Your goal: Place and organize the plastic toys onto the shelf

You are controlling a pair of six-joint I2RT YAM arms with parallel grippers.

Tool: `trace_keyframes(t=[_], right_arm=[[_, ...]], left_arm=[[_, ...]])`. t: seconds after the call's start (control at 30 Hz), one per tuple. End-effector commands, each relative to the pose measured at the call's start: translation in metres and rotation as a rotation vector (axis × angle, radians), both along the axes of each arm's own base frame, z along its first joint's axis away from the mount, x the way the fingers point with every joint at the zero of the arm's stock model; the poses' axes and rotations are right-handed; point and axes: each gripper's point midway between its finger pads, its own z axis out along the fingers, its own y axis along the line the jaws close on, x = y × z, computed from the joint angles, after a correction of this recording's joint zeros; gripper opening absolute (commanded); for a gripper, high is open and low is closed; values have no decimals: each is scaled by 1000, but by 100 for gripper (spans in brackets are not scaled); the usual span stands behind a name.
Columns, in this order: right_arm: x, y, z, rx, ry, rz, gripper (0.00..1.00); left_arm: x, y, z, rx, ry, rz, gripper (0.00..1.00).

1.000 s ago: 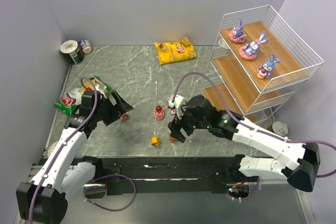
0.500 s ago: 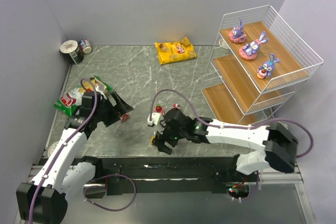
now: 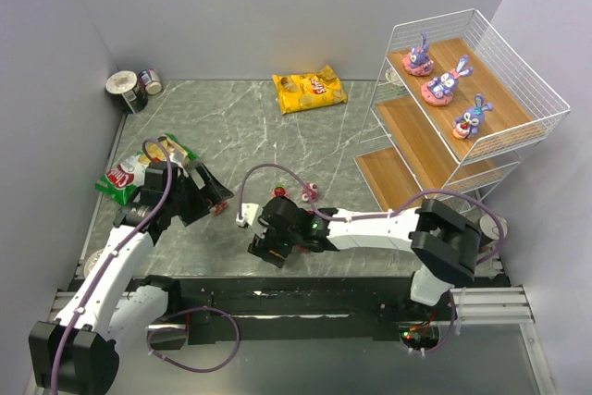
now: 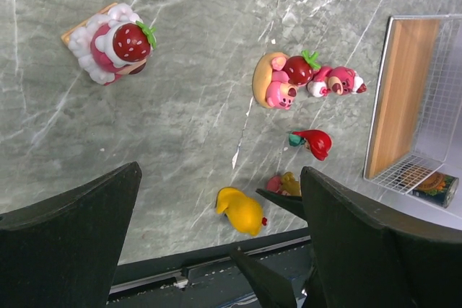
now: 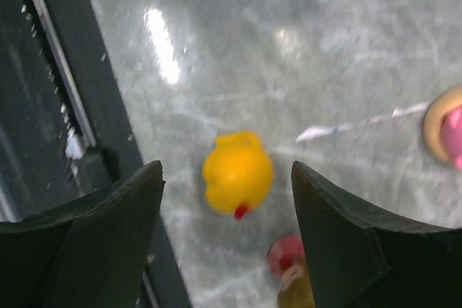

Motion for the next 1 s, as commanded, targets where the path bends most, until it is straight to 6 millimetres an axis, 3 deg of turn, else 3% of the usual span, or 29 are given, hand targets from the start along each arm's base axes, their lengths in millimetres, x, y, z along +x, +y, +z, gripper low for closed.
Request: trace_keyframes(t=[0.0, 0.13, 0.43, 0.63, 0.77, 0.97], right_arm=[[15, 21, 10, 31, -67, 11, 73], [16, 21, -2, -17, -45, 7, 63], [13, 11, -16, -76, -12, -5, 58], [17, 1, -24, -112, 23, -54, 45], [23, -7, -28, -148, 31, -121, 18], [50, -24, -22, -235, 4, -367, 1]], left_arm=[[6, 0, 22, 5, -64, -6, 98], [5, 1, 22, 11, -63, -6, 98], [6, 1, 21, 18, -60, -12, 98], [7, 1, 19, 19, -58, -15, 98], [8, 0, 20, 17, -60, -16, 98], [10, 1, 21, 26, -61, -11, 98]])
